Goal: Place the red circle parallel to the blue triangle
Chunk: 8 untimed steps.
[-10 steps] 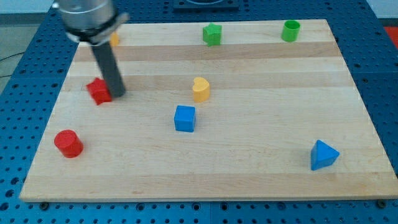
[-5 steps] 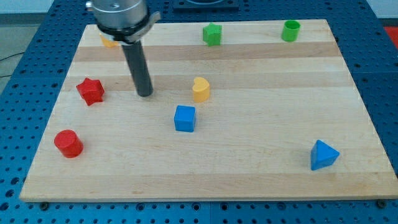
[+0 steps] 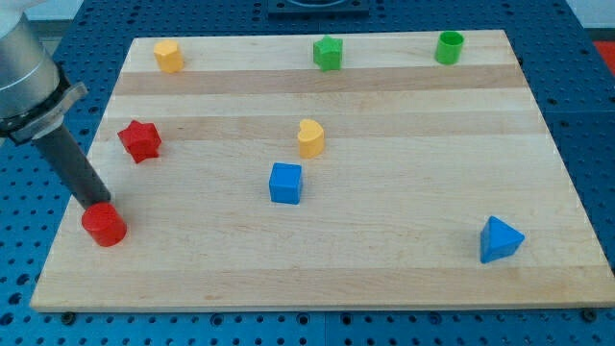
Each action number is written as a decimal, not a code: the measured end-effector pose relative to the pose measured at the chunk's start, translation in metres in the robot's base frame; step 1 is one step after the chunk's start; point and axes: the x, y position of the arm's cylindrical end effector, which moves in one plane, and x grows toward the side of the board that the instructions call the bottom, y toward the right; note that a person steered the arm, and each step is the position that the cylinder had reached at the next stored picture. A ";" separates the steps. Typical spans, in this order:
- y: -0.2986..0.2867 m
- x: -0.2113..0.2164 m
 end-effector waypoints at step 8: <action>0.257 0.036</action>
